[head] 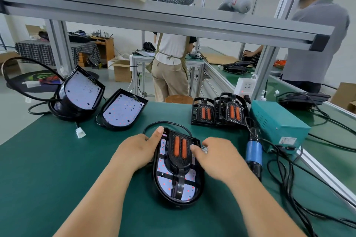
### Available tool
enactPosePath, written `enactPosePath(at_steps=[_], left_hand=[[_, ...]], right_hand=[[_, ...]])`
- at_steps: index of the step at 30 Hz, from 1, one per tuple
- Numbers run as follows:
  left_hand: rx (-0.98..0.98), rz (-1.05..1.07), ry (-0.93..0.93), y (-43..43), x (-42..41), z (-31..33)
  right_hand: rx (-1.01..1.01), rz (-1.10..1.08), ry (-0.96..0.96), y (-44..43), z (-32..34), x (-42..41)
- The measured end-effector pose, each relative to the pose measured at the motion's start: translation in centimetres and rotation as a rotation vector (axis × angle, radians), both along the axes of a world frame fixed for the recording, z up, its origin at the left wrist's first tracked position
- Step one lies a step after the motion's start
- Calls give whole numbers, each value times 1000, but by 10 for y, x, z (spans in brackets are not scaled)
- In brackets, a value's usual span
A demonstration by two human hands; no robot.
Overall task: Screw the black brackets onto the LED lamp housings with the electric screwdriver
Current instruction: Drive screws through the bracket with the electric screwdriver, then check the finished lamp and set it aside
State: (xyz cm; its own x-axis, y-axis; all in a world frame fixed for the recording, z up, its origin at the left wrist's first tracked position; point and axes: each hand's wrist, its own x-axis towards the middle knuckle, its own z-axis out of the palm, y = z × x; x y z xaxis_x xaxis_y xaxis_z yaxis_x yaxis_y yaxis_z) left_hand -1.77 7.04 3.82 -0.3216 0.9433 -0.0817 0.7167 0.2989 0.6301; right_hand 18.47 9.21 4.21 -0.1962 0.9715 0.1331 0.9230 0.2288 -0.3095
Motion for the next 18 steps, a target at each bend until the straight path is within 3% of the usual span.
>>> enactPosePath(at_steps=[5, 11, 18], left_hand=[[-69, -74, -105, 3, 2, -2], [-120, -183, -578, -1, -2, -5], [-4, -75, -1032, 3, -9, -6]], right_hand=[[-87, 34, 80, -1, -13, -13], [-15, 55, 226, -6, -15, -20], [-45, 19, 527, -7, -20, -29]])
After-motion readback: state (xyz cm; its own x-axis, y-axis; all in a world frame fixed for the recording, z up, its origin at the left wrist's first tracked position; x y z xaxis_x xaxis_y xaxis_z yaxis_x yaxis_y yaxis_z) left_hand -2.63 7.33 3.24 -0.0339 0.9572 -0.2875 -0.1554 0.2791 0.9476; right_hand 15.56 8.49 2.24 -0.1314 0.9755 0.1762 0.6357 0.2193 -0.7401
